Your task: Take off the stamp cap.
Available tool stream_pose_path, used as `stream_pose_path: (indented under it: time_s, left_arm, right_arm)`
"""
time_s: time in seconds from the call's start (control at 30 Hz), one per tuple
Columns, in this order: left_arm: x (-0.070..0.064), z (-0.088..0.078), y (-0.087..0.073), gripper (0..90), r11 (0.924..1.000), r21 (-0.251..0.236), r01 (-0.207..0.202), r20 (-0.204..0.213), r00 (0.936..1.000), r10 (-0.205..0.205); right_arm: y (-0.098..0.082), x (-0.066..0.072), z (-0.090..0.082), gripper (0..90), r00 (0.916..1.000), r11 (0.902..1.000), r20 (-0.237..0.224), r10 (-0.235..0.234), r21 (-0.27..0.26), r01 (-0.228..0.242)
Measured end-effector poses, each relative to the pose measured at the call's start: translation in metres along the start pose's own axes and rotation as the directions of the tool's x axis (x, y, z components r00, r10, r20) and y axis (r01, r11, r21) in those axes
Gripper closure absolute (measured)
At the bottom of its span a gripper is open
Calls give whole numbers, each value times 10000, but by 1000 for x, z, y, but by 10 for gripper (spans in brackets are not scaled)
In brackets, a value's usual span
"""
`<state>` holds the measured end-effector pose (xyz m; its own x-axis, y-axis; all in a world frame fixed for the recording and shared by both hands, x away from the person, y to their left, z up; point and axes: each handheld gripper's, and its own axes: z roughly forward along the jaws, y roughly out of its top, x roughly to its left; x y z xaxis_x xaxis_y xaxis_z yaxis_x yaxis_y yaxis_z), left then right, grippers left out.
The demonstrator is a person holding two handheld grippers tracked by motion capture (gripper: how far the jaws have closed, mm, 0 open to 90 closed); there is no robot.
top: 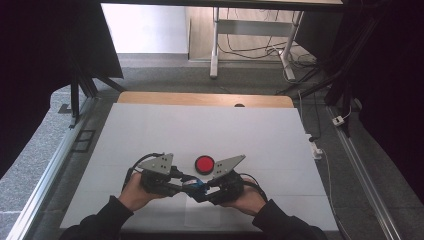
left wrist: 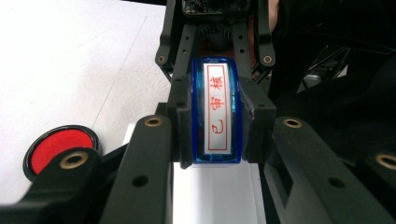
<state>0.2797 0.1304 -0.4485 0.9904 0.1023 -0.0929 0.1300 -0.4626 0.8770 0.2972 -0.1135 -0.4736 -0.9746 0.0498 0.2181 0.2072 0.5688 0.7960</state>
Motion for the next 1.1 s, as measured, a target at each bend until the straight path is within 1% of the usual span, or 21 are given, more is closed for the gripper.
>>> stream_pose_path:
  time_s: [0.1, 0.23, 0.3, 0.4, 0.7, 0.8, 1.03, 1.07, 1.1]
  left_arm:
    - [0, 0, 0, 696, 10000, -41, -62, 41, 10000, 63]
    - [0, 0, -1, 695, 9996, -43, -285, 77, 9996, 285]
    - [0, 0, -1, 696, 9994, -57, -328, 90, 9994, 329]
    - [1, 0, -2, 695, 9993, -156, -329, 156, 9993, 331]
    - [2, -2, -2, 697, 9991, -288, -312, 301, 9990, 320]
    - [1, -2, -1, 697, 9991, -325, -290, 341, 9990, 301]
    - [0, -2, 1, 698, 9991, -203, -374, 283, 9989, 379]
    - [0, -3, 1, 699, 9990, -250, -382, 226, 9990, 388]
    - [0, -7, 1, 698, 9984, -460, -317, 126, 9994, 323]
  right_arm:
    - [0, 0, 0, 662, 10000, 10000, -30, -2, -22, 2]
    - [0, 0, 0, 677, 10000, 10000, -54, -9, 23, 9]
    - [0, 0, 0, 681, 9999, 10000, -104, 5, 56, -4]
    - [1, 0, -1, 686, 9999, 9999, -112, -73, 75, 73]
    - [3, 1, -3, 693, 9998, 9999, -185, -98, 99, 100]
    - [3, 2, -3, 694, 9996, 9998, -183, -193, 102, 194]
    - [4, 2, -3, 696, 9997, 9998, -219, -141, 128, 144]
    - [4, 2, -3, 696, 9997, 9998, -217, -130, 139, 133]
    - [3, 2, -3, 696, 9997, 9993, -136, -205, 317, 209]
